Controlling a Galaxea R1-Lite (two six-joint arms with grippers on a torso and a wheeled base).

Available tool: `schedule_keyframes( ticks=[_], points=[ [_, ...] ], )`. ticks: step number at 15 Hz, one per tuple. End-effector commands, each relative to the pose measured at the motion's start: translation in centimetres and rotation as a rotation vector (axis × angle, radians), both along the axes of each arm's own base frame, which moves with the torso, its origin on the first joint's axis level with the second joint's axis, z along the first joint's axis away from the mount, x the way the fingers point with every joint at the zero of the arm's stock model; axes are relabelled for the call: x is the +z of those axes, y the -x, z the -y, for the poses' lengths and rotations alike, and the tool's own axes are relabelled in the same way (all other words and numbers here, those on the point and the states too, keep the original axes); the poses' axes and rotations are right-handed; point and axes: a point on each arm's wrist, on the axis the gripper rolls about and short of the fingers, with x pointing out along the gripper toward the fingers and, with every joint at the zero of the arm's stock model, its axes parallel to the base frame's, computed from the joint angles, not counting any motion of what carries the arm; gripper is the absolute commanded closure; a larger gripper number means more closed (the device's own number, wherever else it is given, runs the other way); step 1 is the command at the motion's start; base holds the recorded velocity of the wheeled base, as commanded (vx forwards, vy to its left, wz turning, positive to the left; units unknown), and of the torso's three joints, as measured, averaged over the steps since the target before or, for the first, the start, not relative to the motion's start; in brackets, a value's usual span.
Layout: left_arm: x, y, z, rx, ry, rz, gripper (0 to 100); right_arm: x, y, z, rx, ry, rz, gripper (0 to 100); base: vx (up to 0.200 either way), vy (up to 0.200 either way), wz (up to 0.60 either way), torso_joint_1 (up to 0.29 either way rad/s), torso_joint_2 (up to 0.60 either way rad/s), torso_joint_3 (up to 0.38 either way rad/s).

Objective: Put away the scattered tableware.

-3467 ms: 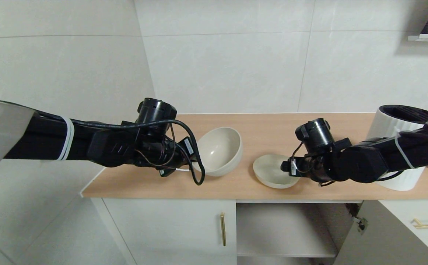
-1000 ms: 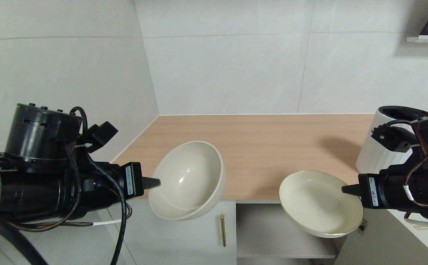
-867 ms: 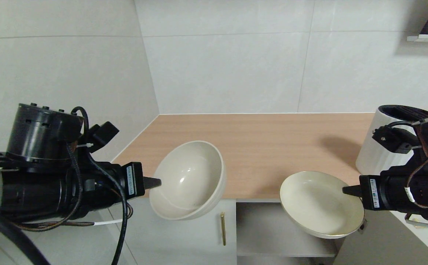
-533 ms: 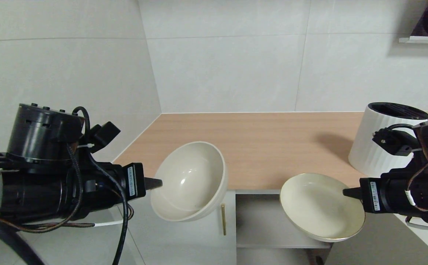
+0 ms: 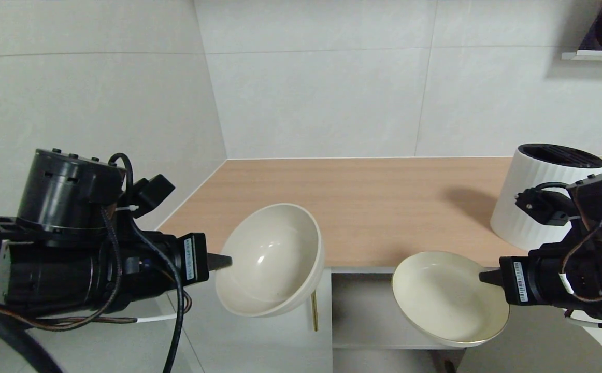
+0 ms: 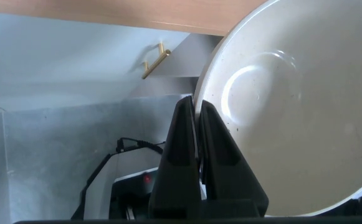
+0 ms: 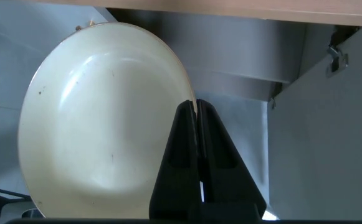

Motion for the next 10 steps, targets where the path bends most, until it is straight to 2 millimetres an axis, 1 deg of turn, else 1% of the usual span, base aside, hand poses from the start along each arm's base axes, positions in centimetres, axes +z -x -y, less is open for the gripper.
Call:
schedule_keyframes(
  ticks=[1,4,5,10],
  points=[
    [-0.44,-0.31,0.14,0.001,-0.008,-0.017,100,-0.28,-0.17,-0.10,0.000,0.006,-0.011,100,0.000,0.000,0.00,0.000,0.00,0.000],
    [-0.48,-0.33,0.15,0.001,-0.008,-0.019,100,-0.38,-0.28,-0.12,-0.001,0.002,-0.005,100,0.000,0.000,0.00,0.000,0.00,0.000],
    [-0.44,-0.35,0.16,0.001,-0.008,-0.017,100,-0.45,-0.35,-0.16,-0.001,0.002,-0.005,100,0.000,0.000,0.00,-0.090,0.22,0.105],
    [-0.48,-0.32,0.18,-0.001,-0.008,-0.019,100,-0.62,-0.40,-0.19,-0.001,0.005,-0.010,100,0.000,0.000,0.00,-0.182,0.44,0.254]
  ],
)
